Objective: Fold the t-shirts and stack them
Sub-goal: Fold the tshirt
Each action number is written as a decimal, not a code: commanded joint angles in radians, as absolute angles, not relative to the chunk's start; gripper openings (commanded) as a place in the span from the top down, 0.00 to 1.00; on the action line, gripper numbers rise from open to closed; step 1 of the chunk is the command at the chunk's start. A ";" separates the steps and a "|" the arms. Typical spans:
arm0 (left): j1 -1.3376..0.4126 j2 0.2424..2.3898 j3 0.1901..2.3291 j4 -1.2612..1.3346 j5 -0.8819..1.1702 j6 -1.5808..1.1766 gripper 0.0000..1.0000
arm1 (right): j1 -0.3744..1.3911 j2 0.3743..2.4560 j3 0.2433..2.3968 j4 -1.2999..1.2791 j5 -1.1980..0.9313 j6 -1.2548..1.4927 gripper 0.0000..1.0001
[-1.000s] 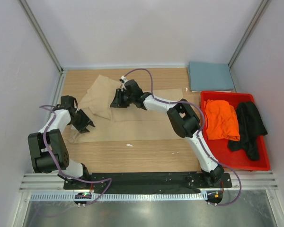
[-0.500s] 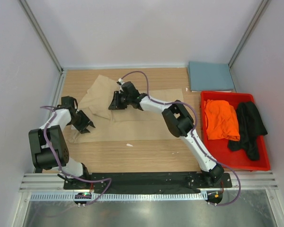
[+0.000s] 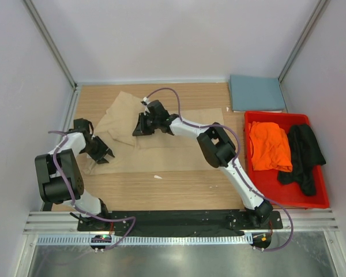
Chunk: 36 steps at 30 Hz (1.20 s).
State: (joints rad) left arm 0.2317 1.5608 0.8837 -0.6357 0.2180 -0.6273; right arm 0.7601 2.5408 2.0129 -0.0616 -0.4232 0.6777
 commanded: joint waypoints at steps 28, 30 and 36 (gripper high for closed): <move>0.258 1.638 0.893 -0.592 0.164 -0.601 0.64 | 0.747 2.330 1.868 -0.184 -0.196 0.664 0.99; 0.256 1.631 0.897 -0.595 0.158 -0.601 0.65 | 0.749 2.330 1.864 -0.199 -0.184 0.660 0.97; 0.253 1.516 0.936 -0.664 0.152 -0.609 0.63 | 0.727 2.347 2.065 -0.466 -0.089 0.531 0.78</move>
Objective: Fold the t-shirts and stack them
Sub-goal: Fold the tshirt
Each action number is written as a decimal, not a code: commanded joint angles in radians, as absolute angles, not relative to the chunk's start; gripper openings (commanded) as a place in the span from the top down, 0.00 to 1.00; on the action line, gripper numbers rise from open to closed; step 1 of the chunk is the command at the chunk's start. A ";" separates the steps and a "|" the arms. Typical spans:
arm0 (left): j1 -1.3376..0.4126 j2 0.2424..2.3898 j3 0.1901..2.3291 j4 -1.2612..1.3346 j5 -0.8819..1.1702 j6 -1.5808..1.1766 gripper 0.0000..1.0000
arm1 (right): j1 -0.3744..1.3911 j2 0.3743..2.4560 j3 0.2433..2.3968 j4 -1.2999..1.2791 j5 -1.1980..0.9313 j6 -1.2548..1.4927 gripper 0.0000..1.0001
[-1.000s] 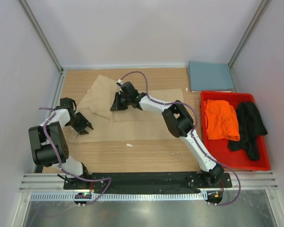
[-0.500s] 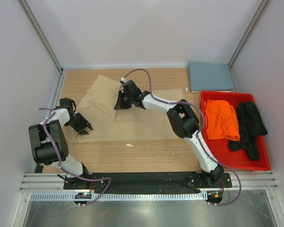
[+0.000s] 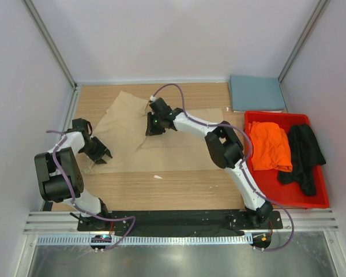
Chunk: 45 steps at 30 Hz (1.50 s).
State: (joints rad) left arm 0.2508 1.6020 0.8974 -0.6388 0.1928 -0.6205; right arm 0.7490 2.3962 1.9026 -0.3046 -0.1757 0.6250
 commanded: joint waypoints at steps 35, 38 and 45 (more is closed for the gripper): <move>0.207 2.312 2.006 -0.591 0.301 -0.152 0.51 | 0.121 2.111 1.836 -0.610 -0.155 0.367 0.36; 0.206 2.359 2.035 -0.587 0.290 -0.152 0.49 | 0.094 2.144 1.856 -0.620 -0.172 0.365 0.37; 0.206 2.394 2.054 -0.609 0.293 -0.160 0.50 | 0.063 2.177 1.864 -0.624 -0.181 0.371 0.37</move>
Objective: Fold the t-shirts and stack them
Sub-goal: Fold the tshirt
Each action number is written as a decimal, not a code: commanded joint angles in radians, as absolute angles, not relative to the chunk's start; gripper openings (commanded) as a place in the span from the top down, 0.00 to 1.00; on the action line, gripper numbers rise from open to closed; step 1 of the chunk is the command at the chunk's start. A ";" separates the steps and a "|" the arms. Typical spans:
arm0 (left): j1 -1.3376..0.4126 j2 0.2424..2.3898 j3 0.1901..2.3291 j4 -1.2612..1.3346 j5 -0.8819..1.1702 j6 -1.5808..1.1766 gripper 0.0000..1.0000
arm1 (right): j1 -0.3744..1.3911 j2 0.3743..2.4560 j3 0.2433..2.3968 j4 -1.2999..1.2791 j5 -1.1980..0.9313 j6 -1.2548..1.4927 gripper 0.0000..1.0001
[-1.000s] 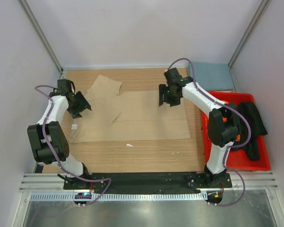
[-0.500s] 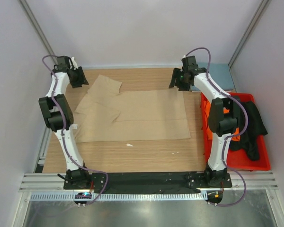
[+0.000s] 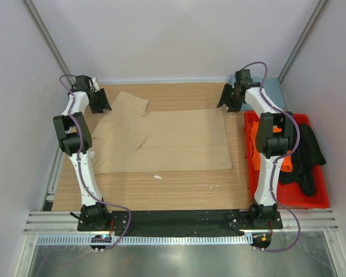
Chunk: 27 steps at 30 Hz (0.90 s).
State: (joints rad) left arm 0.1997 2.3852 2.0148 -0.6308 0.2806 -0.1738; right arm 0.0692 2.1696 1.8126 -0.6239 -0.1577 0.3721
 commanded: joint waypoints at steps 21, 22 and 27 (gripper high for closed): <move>0.207 2.405 2.062 -0.615 0.374 -0.224 0.69 | 0.069 2.371 2.009 -0.566 -0.118 0.414 0.45; 0.206 2.405 2.063 -0.617 0.377 -0.224 0.70 | 0.069 2.379 2.013 -0.572 -0.123 0.411 0.46; 0.206 2.399 2.052 -0.617 0.387 -0.221 0.73 | 0.075 2.370 1.996 -0.584 -0.129 0.385 0.49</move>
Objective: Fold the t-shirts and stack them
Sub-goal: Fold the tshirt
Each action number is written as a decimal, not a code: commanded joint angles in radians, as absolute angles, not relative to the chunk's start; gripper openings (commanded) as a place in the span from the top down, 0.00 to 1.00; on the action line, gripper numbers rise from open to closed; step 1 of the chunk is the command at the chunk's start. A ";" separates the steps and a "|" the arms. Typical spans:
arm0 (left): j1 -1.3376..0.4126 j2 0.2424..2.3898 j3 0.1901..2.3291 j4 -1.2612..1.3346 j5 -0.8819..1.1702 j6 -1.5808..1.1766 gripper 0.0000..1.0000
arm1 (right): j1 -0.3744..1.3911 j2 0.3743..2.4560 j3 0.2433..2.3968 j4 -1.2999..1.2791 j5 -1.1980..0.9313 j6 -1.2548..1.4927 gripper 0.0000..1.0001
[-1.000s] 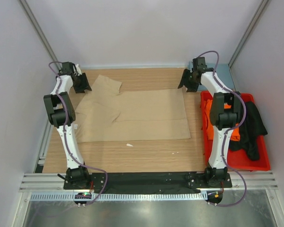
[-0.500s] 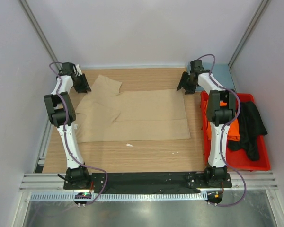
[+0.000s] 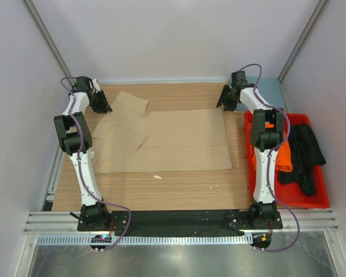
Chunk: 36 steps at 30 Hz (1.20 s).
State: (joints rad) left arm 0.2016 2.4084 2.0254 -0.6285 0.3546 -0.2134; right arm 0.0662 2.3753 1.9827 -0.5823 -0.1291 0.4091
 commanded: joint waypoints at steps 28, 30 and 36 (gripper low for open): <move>0.218 2.359 2.082 -0.650 0.337 -0.321 1.00 | 0.077 2.378 2.051 -0.614 -0.005 0.396 0.99; 0.216 2.350 2.089 -0.649 0.345 -0.319 1.00 | 0.077 2.364 2.049 -0.608 -0.005 0.394 0.99; 0.219 2.307 2.088 -0.650 0.344 -0.316 1.00 | 0.077 2.298 1.999 -0.552 -0.005 0.406 0.99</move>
State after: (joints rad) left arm 0.2100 2.4020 2.0480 -0.6533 0.3477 -0.3111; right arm 0.0772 2.4012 2.0190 -0.5972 -0.0429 0.3981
